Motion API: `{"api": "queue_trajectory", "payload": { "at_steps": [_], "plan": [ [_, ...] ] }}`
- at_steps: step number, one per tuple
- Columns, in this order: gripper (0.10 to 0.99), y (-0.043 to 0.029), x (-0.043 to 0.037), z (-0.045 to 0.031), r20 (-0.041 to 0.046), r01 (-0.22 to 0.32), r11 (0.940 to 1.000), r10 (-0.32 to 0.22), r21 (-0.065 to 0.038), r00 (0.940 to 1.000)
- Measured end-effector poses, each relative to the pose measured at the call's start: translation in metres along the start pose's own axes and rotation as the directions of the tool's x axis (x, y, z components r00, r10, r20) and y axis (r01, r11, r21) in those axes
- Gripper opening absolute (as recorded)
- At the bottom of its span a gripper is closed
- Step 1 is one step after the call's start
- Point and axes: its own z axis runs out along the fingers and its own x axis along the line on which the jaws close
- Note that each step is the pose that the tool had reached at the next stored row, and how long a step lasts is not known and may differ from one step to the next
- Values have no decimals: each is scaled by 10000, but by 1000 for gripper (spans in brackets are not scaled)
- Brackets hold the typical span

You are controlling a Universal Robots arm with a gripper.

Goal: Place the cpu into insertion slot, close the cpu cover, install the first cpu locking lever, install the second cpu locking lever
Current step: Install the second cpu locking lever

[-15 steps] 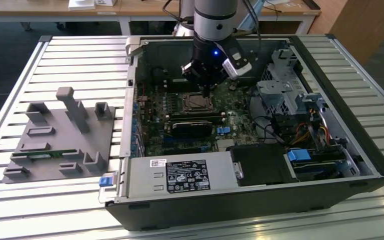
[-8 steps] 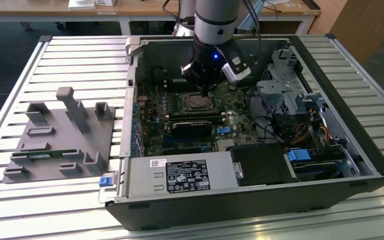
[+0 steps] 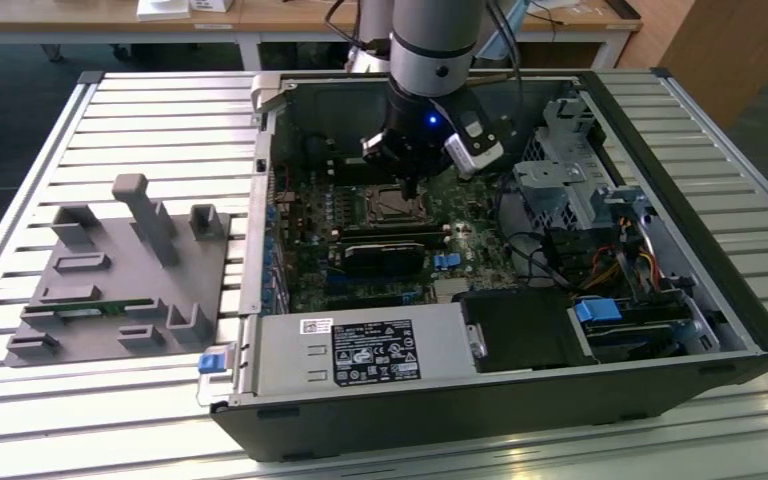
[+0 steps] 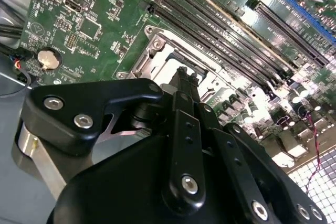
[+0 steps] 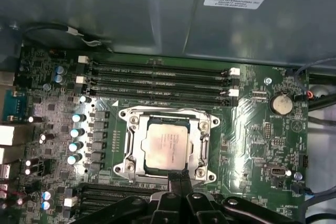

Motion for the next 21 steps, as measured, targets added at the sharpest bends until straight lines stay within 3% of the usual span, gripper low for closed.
{"api": "queue_trajectory", "payload": {
  "at_steps": [6,14,21],
  "plan": [
    [106,-13,0,3,-1,1,10000,-1,2,10000],
    [106,-91,5,7,-1,0,10000,0,0,10000],
    [106,-144,8,47,-61,-6,10000,6,-4,10000]
  ]
}}
